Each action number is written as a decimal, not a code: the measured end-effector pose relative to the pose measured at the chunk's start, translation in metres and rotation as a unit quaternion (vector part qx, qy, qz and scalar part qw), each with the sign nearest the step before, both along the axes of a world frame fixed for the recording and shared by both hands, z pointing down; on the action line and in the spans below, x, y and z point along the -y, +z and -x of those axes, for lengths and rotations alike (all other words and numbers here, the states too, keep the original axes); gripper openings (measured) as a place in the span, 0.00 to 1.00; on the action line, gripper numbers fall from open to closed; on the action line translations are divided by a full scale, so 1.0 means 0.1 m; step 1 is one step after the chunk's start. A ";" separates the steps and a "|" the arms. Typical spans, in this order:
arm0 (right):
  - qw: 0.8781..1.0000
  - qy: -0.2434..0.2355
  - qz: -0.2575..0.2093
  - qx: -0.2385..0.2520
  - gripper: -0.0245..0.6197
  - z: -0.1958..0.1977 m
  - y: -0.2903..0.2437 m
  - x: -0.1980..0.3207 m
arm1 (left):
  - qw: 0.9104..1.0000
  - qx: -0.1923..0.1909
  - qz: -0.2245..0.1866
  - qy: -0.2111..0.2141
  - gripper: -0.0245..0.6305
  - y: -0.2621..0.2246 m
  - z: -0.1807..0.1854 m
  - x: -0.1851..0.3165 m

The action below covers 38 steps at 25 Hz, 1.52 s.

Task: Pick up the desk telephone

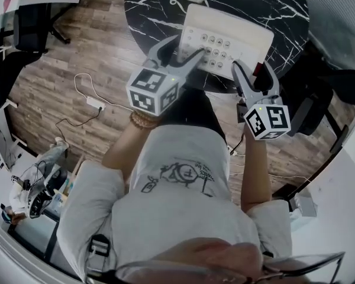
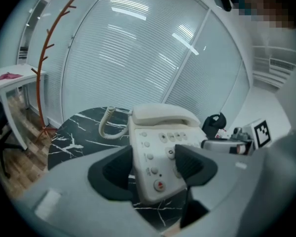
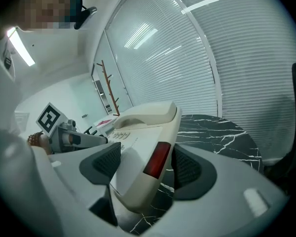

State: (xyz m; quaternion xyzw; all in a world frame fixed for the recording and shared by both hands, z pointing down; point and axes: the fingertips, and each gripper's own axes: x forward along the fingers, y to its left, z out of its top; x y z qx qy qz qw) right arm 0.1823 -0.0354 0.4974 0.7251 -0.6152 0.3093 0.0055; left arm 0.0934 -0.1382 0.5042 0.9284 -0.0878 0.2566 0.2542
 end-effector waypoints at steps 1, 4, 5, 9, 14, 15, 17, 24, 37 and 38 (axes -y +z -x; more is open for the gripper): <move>1.000 -0.001 -0.004 -0.002 0.55 -0.01 -0.08 0.00 | 1.000 -0.003 -0.003 -0.002 0.46 -0.08 0.00 0.00; 1.000 -0.003 -0.014 -0.008 0.55 -0.02 -0.32 0.01 | 1.000 -0.015 -0.012 -0.006 0.46 -0.33 -0.02 0.00; 1.000 -0.004 -0.017 -0.010 0.55 -0.02 -0.40 0.01 | 1.000 -0.018 -0.015 -0.008 0.46 -0.41 -0.01 0.00; 0.999 -0.007 -0.027 -0.021 0.55 -0.02 -0.71 0.00 | 0.999 -0.031 -0.023 -0.014 0.46 -0.71 0.00 -0.01; 0.999 -0.006 -0.043 -0.021 0.55 0.02 -1.08 -0.05 | 0.998 -0.047 -0.039 -0.022 0.46 -1.13 0.04 -0.06; 0.999 -0.006 -0.047 -0.023 0.55 0.03 -1.15 -0.05 | 0.997 -0.052 -0.042 -0.024 0.46 -1.21 0.05 -0.06; 0.998 -0.005 -0.054 -0.027 0.55 0.03 -1.29 -0.05 | 0.997 -0.060 -0.049 -0.027 0.46 -1.36 0.05 -0.06; 0.997 -0.003 -0.068 -0.040 0.55 0.07 -1.73 -0.14 | 0.995 -0.078 -0.063 -0.028 0.46 -1.80 0.09 -0.15; 0.994 0.010 -0.093 -0.057 0.55 0.03 -2.17 -0.24 | 0.992 -0.097 -0.079 -0.021 0.46 -2.22 0.04 -0.25; 0.994 0.011 -0.093 -0.057 0.55 0.03 -2.18 -0.25 | 0.992 -0.098 -0.079 -0.020 0.46 -2.23 0.04 -0.25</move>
